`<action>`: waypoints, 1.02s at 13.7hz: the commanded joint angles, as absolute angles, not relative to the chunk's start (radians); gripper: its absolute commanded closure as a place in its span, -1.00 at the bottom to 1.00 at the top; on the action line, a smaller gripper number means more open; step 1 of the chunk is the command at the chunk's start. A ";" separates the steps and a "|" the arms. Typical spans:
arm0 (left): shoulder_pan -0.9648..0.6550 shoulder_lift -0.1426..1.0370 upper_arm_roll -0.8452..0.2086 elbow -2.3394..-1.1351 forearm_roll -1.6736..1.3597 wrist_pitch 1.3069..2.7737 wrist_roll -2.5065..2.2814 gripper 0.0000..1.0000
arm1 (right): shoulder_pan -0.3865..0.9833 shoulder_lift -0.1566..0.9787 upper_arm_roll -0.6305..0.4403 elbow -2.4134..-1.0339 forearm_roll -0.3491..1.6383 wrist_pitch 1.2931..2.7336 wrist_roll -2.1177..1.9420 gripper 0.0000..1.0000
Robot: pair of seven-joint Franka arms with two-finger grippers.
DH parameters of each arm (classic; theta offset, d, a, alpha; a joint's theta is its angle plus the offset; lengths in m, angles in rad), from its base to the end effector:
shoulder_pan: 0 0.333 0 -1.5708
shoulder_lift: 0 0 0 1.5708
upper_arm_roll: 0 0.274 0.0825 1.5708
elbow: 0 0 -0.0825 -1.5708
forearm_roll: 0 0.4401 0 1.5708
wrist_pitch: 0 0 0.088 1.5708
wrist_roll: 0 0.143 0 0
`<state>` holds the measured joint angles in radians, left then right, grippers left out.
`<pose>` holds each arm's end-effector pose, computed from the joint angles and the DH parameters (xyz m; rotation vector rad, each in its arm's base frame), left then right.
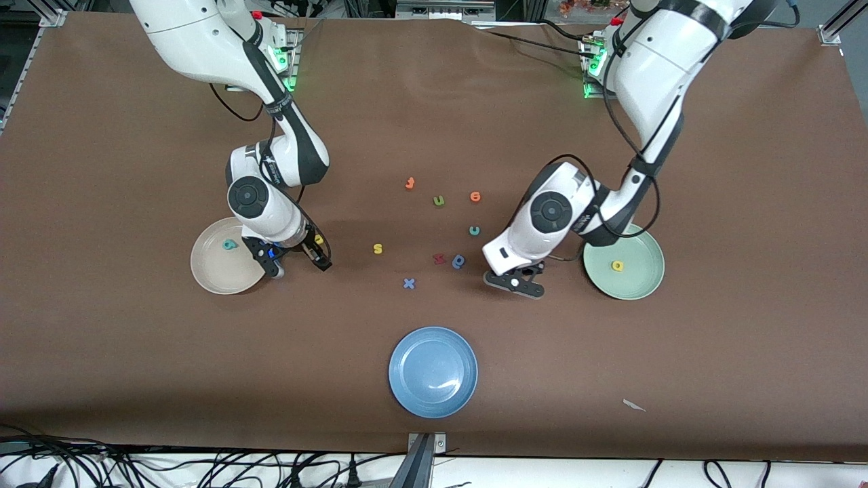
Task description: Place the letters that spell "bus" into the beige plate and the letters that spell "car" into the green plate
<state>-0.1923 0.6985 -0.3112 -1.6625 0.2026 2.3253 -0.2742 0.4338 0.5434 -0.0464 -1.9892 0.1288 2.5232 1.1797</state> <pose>0.6172 -0.3255 0.1092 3.0582 -0.4616 -0.0240 0.5730 0.2330 0.0677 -2.8072 1.3405 0.0637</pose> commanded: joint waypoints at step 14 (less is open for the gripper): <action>0.221 0.542 -0.388 -1.876 0.221 2.206 0.258 -1.00 | 0.440 0.469 -0.018 -2.121 0.141 2.620 1.236 -0.97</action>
<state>0.2184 0.5720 -0.3757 -1.8595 0.2026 2.2017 0.2608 0.4420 0.5130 -0.0197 -2.0724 0.1288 2.6023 1.2536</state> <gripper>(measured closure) 0.507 0.013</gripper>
